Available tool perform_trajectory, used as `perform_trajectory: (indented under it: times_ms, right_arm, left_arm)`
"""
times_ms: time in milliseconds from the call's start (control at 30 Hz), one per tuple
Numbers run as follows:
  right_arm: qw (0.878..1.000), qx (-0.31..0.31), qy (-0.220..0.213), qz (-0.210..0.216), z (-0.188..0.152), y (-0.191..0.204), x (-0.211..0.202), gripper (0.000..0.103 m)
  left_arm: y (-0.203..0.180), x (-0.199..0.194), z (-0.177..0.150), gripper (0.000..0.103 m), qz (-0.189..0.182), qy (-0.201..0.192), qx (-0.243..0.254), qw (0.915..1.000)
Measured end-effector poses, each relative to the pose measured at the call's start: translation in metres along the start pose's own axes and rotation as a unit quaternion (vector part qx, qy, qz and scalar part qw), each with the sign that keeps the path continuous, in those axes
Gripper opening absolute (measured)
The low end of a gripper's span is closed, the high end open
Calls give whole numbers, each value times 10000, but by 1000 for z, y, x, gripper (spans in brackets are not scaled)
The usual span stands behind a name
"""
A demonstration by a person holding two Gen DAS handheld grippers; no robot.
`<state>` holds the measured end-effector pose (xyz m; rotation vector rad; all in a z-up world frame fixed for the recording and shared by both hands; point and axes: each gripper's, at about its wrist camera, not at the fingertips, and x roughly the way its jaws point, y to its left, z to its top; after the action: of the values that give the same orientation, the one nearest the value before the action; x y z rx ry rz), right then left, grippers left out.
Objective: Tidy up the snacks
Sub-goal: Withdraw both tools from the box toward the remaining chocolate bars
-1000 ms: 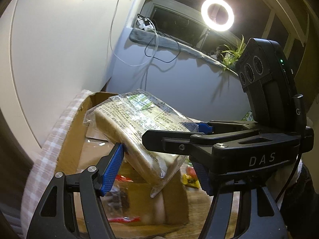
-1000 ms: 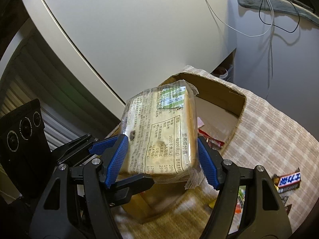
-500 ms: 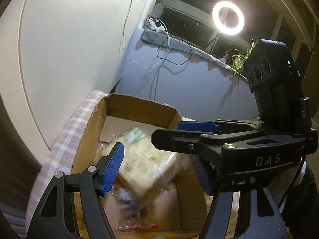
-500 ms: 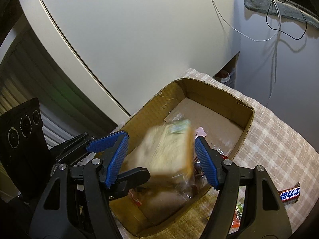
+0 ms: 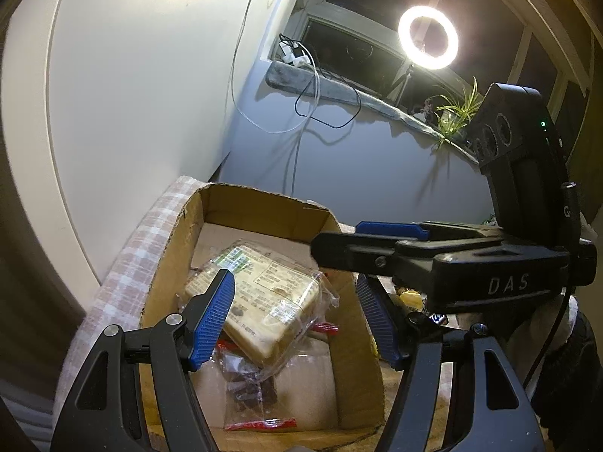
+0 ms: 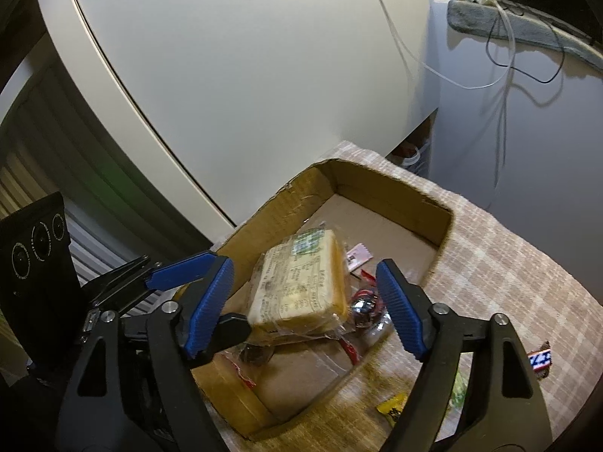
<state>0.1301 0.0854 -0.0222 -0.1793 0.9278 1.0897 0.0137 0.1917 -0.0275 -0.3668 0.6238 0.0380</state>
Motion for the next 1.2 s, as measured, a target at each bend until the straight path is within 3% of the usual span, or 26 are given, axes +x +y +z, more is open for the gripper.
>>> perform_trajectory:
  times_ms: [533,700,900,1200]
  right_arm:
    - [9940,538,-725,-615,-45,-70,-89,82]
    - [9926,353,-574,-1006,-59,-89,-106,83]
    - [9921,321,-267,-1182,-77,-115,-111,83]
    - [9962,-146,309,-806,-113,-141,-99,79]
  left_arm:
    - [-60,5,-20,66,-436,218,369,9981]
    - [-87,14,-31,66,-602,370,589,9958]
    - [-117,24,-48,62,-818,601,775,9918]
    - [-154,47,-72,53,-982,1079,967,9846]
